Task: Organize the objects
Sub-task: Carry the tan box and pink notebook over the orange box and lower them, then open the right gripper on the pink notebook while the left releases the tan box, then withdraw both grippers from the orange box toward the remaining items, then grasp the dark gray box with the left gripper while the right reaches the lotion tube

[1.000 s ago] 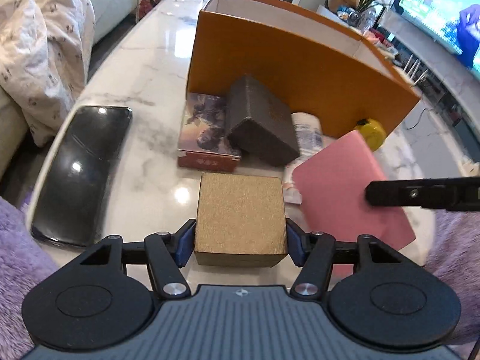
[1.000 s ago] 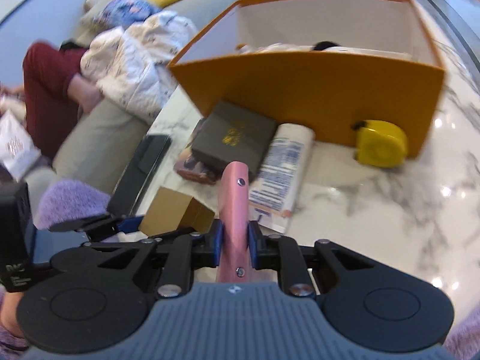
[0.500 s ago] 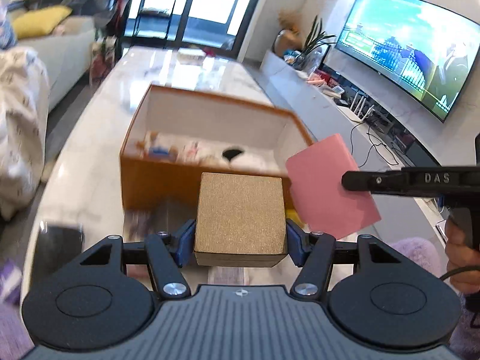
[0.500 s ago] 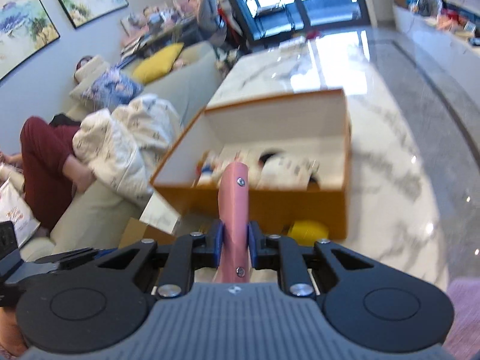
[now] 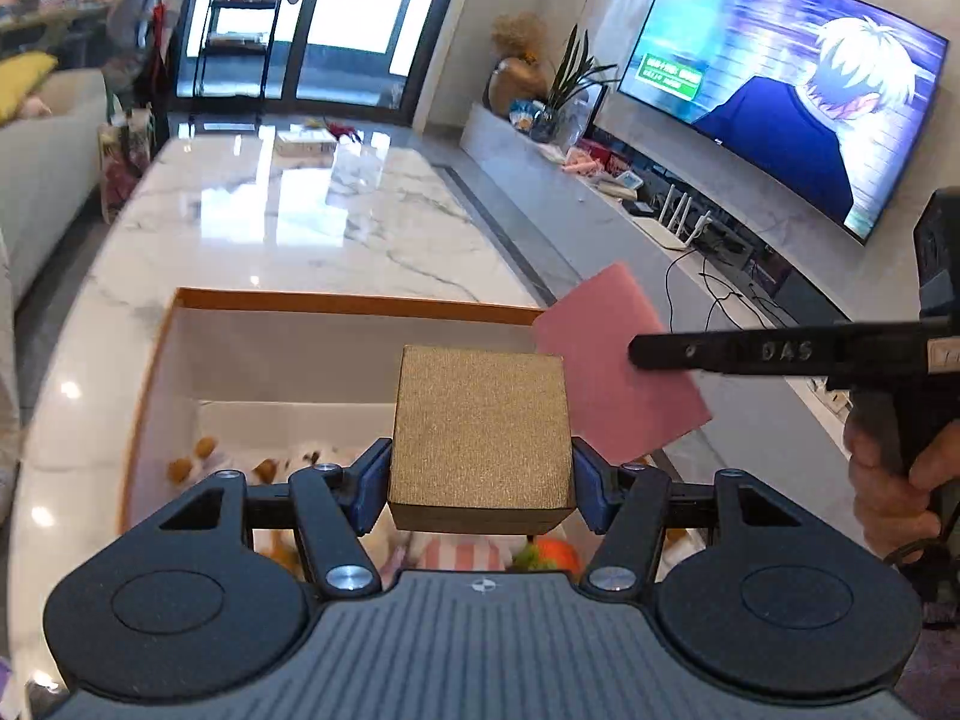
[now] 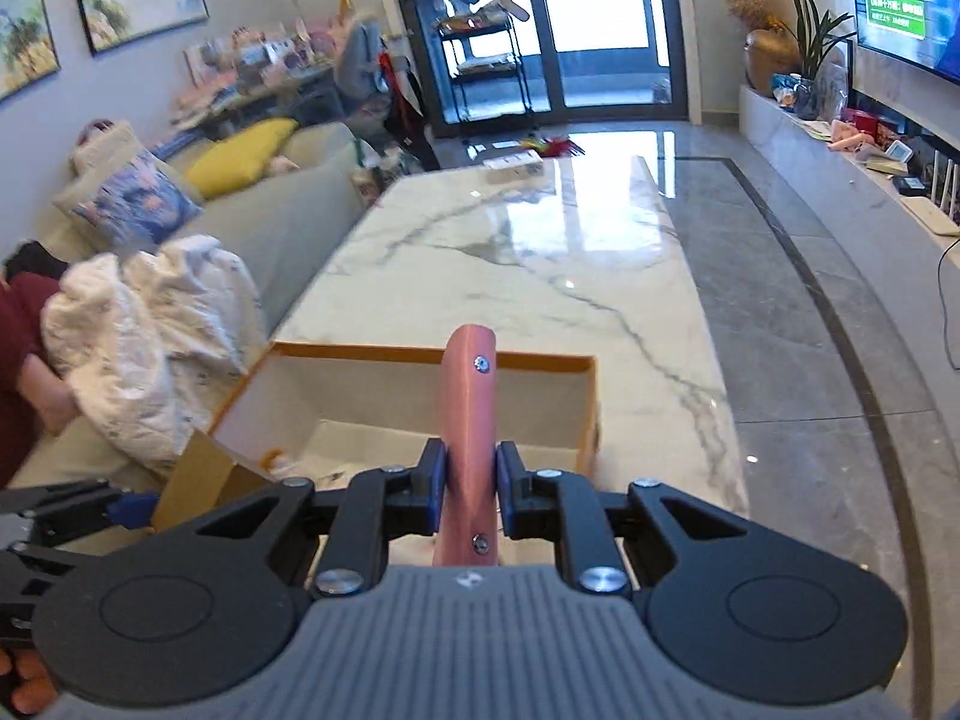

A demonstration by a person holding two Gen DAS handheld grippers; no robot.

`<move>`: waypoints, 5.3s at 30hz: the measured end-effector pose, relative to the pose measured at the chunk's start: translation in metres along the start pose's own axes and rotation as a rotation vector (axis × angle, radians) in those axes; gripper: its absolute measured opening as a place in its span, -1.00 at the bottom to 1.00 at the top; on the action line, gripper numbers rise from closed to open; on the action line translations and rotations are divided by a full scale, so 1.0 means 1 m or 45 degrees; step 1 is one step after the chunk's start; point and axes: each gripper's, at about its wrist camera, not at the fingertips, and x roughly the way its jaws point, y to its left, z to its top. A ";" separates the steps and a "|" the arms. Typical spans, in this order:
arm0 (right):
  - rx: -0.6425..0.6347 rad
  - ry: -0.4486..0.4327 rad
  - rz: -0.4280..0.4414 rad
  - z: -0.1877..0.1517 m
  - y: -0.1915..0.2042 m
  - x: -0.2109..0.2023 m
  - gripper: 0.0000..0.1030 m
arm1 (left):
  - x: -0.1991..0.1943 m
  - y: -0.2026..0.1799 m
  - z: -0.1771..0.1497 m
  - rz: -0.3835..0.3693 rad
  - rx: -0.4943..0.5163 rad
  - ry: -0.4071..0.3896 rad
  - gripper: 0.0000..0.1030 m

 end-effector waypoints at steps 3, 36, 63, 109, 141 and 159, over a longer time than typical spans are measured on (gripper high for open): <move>-0.024 0.067 -0.072 0.009 -0.003 0.031 -0.64 | 0.025 0.006 0.006 0.015 -0.009 0.035 0.36; -0.610 0.253 -0.413 -0.003 0.026 0.123 -0.45 | 0.149 0.048 0.030 -0.140 -0.242 0.364 0.36; -0.338 0.046 -0.328 -0.012 -0.027 0.057 -0.23 | 0.191 0.017 0.036 0.012 -0.275 0.475 0.36; -0.178 0.119 -0.148 -0.037 -0.019 0.016 -0.20 | 0.102 0.009 0.036 -0.074 -0.232 0.318 -0.04; 0.028 -0.009 -0.080 -0.203 0.029 -0.023 0.31 | -0.070 0.022 -0.134 0.449 -0.274 -0.073 0.45; -0.065 0.075 0.136 -0.203 0.074 0.017 -0.59 | -0.043 0.042 -0.146 0.363 -0.409 0.060 0.47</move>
